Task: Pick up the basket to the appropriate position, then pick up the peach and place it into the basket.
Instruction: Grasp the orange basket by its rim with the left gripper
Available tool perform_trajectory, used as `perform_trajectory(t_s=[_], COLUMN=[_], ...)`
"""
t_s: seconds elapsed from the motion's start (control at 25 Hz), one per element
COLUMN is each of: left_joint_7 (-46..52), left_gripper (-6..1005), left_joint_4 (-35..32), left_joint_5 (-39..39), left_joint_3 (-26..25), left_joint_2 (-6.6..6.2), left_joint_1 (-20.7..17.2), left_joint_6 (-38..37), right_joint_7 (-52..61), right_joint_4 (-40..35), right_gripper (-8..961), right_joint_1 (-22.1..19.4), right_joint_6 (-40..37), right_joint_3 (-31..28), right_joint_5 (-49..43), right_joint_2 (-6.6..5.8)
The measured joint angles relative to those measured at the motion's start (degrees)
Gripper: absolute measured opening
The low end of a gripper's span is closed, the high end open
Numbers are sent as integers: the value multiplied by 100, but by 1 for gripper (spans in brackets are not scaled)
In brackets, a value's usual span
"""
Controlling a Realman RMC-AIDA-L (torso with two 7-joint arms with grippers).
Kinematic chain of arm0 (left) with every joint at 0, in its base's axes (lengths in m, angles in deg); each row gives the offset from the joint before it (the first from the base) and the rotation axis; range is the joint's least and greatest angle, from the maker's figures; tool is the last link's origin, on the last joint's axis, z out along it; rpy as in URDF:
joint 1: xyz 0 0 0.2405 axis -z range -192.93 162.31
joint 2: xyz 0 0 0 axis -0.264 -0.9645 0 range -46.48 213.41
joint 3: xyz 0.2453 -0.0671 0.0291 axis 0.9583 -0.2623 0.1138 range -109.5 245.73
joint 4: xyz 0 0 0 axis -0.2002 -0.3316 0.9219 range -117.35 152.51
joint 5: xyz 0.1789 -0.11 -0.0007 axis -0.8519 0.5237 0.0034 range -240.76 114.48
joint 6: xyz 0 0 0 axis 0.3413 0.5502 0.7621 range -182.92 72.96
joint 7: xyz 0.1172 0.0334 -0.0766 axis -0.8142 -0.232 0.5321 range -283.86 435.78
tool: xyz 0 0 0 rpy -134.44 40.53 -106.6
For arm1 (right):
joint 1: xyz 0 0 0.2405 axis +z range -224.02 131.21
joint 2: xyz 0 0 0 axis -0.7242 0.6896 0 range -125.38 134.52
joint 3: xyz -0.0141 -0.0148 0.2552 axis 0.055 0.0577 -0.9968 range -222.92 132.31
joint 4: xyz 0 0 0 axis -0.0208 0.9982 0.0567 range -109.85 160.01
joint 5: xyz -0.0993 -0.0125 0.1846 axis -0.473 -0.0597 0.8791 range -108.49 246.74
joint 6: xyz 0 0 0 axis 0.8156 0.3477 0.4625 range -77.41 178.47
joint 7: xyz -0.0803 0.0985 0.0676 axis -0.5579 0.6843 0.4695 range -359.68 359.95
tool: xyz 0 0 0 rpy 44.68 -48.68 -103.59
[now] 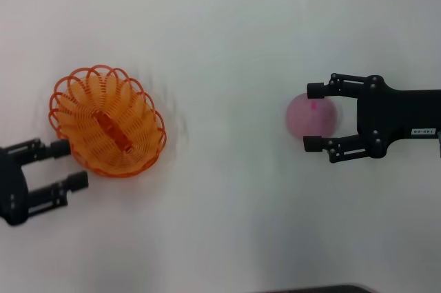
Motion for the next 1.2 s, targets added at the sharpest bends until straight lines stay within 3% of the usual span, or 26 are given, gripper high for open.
perform_trajectory(t_s=[0.4, 0.56, 0.64, 1.2], left_joint_7=[568, 538, 513, -423], left_gripper=[655, 655, 656, 656], left_joint_4=[-7, 31, 103, 748], left_joint_5=[49, 116, 299, 1487], left_joint_3=[-494, -571, -546, -556], left_joint_2=[-61, -15, 81, 164], left_joint_1=[607, 803, 956, 989], left_joint_6=[58, 336, 882, 2149], right_joint_7=[-32, -53, -54, -36], right_joint_4=[0, 0, 0, 0], right_gripper=[943, 943, 943, 943], right_joint_1=[8, 15, 24, 32], right_joint_6=[2, 2, 3, 15], right_joint_3=[-2, -7, -8, -1], right_joint_5=[0, 11, 21, 23], right_joint_2=[5, 7, 9, 18])
